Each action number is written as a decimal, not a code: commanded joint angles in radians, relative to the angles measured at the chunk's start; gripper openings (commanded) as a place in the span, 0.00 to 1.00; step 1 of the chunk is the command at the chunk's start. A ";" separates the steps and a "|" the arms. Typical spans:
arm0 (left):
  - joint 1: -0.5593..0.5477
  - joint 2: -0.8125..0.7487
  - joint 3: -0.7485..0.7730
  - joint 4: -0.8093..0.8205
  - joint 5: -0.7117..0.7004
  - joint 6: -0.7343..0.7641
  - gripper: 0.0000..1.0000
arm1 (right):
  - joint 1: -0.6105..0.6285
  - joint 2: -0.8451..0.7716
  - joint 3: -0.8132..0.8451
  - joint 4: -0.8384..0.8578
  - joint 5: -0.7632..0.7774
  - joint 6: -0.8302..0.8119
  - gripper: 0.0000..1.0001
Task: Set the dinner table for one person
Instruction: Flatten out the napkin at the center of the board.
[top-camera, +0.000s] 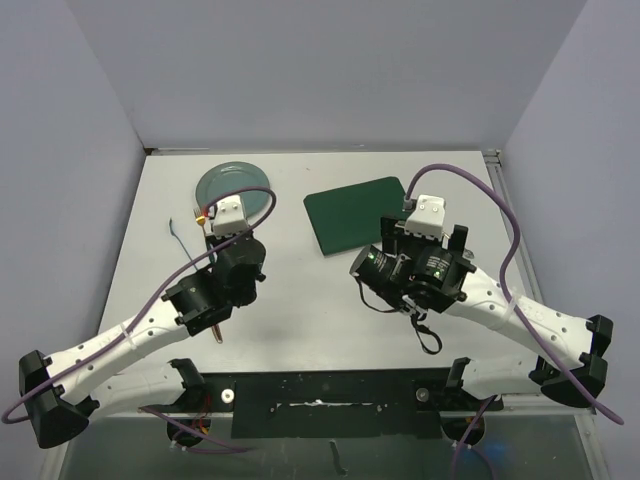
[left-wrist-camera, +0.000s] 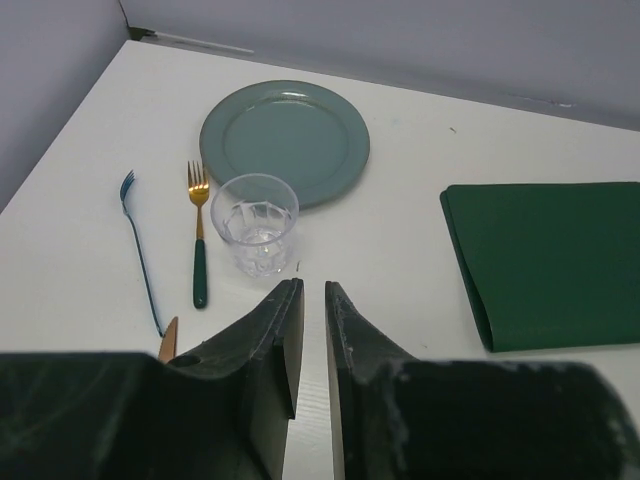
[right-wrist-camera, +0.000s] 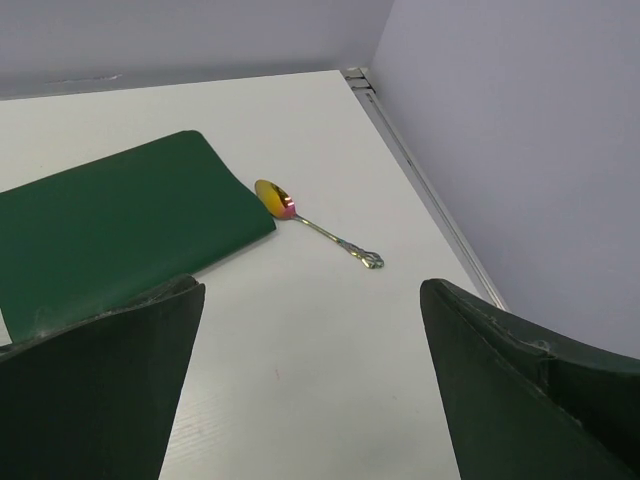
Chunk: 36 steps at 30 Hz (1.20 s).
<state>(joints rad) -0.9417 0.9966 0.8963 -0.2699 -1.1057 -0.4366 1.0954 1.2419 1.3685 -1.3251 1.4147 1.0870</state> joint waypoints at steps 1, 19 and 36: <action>-0.003 -0.008 0.003 0.066 0.021 0.029 0.15 | 0.020 -0.033 -0.012 0.081 0.048 -0.039 0.94; -0.005 -0.031 -0.043 0.080 0.078 0.015 0.15 | 0.045 -0.006 -0.124 0.409 -0.054 -0.274 0.98; -0.003 -0.094 -0.092 0.173 0.390 0.017 0.18 | -0.041 -0.486 -0.477 1.023 -0.430 -0.636 0.98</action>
<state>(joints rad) -0.9421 0.8577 0.7628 -0.1009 -0.7910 -0.4095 1.0771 0.7563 0.8787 -0.3832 1.0550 0.4755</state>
